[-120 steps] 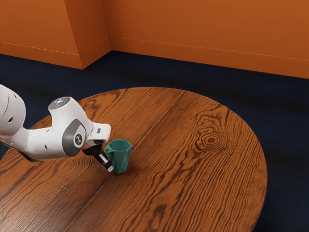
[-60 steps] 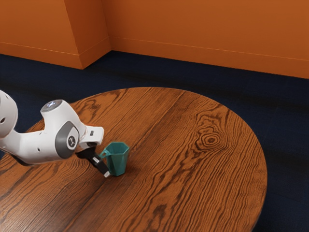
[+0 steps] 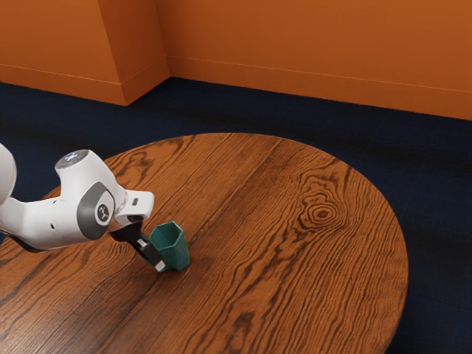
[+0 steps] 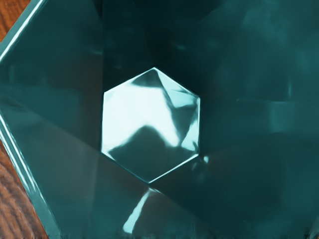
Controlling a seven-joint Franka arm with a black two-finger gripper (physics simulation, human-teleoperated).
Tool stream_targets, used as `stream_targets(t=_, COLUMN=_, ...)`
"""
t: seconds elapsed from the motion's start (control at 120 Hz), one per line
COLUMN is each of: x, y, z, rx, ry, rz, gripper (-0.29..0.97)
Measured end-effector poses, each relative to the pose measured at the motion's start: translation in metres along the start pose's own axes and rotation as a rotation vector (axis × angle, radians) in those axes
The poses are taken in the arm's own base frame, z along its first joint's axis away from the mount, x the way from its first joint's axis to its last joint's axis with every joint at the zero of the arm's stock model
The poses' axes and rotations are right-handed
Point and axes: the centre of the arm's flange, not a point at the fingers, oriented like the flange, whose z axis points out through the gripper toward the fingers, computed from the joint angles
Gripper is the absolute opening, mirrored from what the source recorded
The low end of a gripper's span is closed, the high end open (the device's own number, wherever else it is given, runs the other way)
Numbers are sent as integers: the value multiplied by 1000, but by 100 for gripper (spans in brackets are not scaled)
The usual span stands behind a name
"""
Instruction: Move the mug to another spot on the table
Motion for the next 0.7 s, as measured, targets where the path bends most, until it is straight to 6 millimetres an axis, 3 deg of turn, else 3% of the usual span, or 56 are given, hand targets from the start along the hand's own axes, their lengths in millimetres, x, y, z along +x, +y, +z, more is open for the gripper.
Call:
stream_targets(t=0.217, x=-4, y=15, z=2, rx=-66, ry=-72, rz=41, gripper=68)
stream_targets(t=0.283, x=-2, y=16, z=-12, rx=-87, ry=-124, rz=85, gripper=68)
stream_targets(t=0.333, x=2, y=-16, z=-41, rx=-78, ry=-145, rz=49, gripper=68)
stream_targets(t=0.392, x=21, y=-64, z=-101, rx=-27, ry=-142, rz=-1, gripper=68)
stream_targets(t=0.45, x=55, y=-81, z=-164, rx=33, ry=-134, rz=-6, gripper=68)
stream_targets(t=0.508, x=101, y=-68, z=-219, rx=92, ry=-119, rz=20, gripper=68)
stream_targets(t=0.55, x=128, y=-50, z=-242, rx=110, ry=-116, rz=31, gripper=68)
stream_targets(t=0.617, x=155, y=-15, z=-261, rx=107, ry=-120, rz=47, gripper=68)
stream_targets(t=0.7, x=170, y=21, z=-264, rx=91, ry=-153, rz=53, gripper=68)
